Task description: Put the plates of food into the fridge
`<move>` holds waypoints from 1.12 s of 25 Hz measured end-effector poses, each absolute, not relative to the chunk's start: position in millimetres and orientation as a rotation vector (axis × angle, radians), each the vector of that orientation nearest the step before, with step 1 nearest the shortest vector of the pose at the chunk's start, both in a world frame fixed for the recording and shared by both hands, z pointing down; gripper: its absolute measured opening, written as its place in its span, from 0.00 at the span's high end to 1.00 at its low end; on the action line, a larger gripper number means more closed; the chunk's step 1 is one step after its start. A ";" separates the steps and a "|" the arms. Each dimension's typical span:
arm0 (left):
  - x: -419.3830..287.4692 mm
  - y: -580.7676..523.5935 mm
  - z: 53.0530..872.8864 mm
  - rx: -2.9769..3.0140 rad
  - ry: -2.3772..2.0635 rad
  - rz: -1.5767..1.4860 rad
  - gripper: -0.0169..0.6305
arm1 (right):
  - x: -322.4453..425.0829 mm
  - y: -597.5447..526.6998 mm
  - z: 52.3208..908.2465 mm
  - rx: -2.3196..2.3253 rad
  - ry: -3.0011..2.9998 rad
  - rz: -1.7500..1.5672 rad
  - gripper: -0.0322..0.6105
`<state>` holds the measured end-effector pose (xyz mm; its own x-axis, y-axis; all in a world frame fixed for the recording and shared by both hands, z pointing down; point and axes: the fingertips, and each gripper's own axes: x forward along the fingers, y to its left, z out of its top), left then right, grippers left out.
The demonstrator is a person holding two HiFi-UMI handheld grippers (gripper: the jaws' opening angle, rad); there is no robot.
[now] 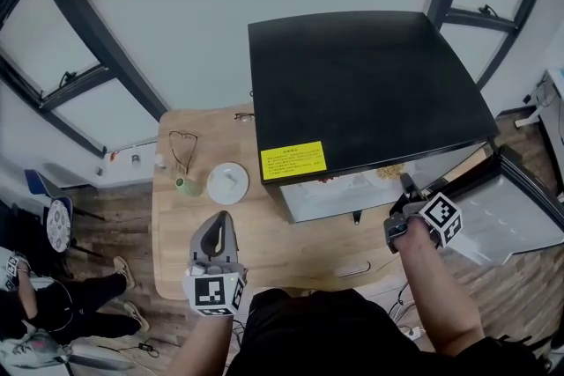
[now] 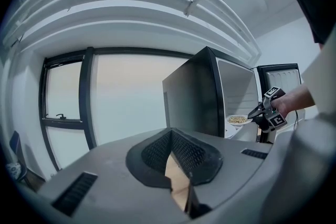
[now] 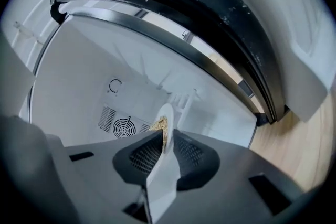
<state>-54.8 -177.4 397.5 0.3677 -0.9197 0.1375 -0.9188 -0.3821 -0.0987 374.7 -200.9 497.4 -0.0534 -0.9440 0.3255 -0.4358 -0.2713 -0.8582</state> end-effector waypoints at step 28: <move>-215.3 -98.9 392.7 -2.455 1.926 -0.259 0.97 | 240.3 -126.5 546.0 -1.666 1.467 -1.319 0.68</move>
